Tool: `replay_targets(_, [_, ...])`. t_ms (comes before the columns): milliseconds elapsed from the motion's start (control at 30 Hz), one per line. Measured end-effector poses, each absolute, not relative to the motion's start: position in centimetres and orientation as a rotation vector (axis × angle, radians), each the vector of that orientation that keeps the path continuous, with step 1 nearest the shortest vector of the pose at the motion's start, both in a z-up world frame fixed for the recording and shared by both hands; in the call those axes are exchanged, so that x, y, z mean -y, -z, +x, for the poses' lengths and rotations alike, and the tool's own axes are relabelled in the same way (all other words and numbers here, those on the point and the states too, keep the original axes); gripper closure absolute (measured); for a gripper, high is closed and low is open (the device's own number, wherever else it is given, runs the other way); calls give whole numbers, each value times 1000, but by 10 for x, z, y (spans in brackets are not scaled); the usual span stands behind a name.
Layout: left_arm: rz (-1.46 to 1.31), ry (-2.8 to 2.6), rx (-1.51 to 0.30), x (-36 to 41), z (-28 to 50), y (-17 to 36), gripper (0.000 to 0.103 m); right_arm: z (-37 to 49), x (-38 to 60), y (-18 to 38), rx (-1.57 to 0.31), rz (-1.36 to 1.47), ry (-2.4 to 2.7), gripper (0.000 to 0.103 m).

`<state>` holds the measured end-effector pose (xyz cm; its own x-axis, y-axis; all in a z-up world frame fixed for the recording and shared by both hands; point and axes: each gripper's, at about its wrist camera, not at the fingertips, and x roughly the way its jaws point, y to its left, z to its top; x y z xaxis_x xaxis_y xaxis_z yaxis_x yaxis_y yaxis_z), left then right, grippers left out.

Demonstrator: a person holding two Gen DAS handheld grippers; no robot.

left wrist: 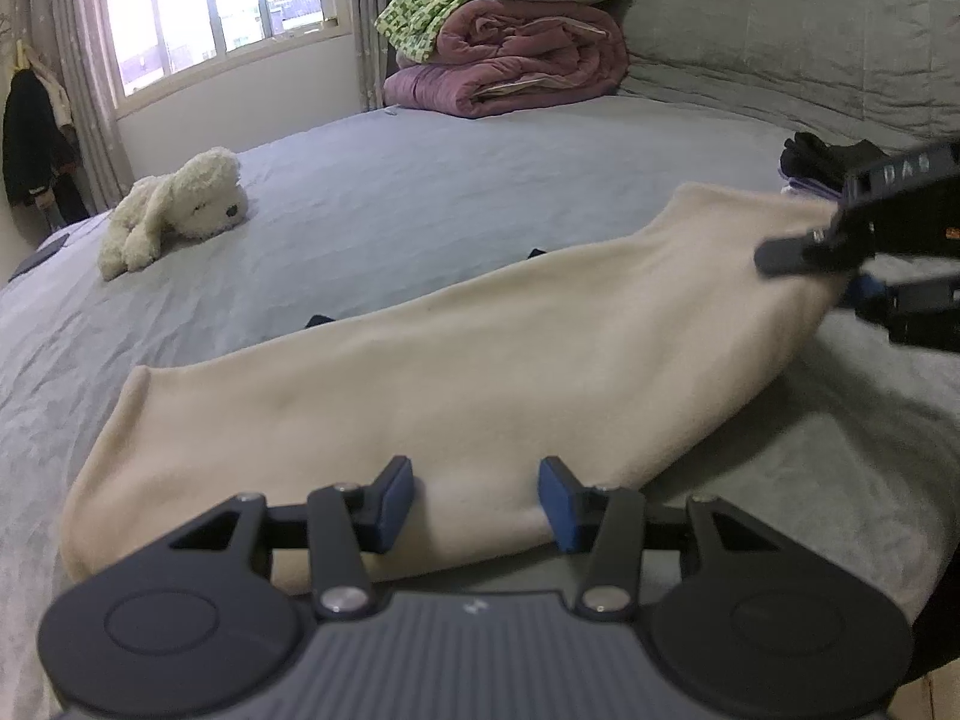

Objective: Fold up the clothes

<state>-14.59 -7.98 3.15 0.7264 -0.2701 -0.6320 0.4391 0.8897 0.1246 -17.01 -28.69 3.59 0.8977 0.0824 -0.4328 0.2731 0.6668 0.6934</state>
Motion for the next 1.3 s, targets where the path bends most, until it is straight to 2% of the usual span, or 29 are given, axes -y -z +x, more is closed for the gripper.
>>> replay_targets(233, [125,401,-675,45,-134,-49,55,-171,238,-82,-368,538,97,79])
replay_targets(633, [-470,312,-717,-106,-94,-74,55,-149,141,-106,-304,74,-10,81])
replay_targets(900, [-890,434,-764,-152,-81,-49,55,-123,55,-83,-348,-173,-131,83])
replay_targets(1133, [-964,394,-817,-161,-73,-36,54,-126,10,-40,-403,-349,-172,83])
replay_targets(1300, [-966,448,-811,-154,-71,-42,44,-134,14,-41,-379,-356,-155,83])
